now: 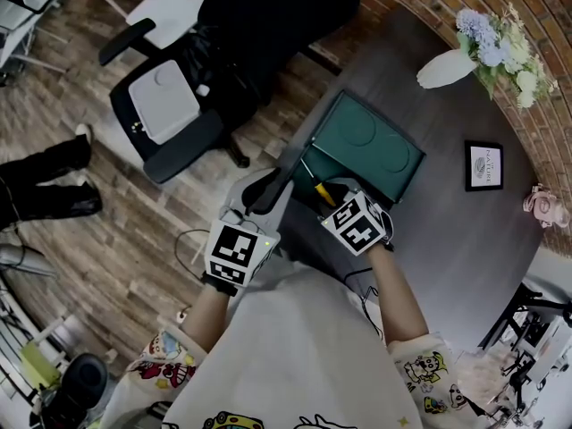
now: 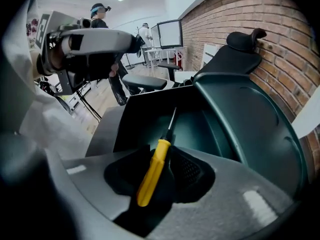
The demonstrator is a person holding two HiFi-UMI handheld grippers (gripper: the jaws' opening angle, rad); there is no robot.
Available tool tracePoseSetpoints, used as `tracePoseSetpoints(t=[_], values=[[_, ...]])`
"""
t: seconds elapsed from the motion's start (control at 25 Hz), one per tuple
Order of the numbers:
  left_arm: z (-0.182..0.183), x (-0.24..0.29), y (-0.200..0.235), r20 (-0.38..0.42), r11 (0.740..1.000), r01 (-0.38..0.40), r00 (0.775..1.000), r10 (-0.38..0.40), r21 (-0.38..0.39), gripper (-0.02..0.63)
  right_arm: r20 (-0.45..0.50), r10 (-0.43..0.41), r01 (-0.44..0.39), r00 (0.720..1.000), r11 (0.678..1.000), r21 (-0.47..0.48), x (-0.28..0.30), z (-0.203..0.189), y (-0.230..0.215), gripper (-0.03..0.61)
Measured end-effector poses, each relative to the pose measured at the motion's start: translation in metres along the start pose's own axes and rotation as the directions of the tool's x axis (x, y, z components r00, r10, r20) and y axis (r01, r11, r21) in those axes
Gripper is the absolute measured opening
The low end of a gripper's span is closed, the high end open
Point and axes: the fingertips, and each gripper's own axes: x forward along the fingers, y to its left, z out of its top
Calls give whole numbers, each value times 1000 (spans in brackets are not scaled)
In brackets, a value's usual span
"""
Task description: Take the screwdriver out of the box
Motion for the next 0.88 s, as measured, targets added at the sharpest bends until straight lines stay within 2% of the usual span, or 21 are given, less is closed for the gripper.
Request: tracePoseSetpoints(t=[0.12, 0.44, 0.88], values=[[1, 0, -2, 4, 1000, 8, 1000, -8, -1, 86, -10, -25, 25, 1000, 999, -34, 1, 0, 0, 121], [0, -1, -3, -1, 1000, 16, 1000, -16, 2, 84, -10, -39, 39, 999, 999, 3, 0, 0, -4, 114], [-2, -7, 4, 11, 1000, -7, 1000, 7, -12, 81, -2, -44, 43, 999, 985, 166, 1, -2, -12, 78]])
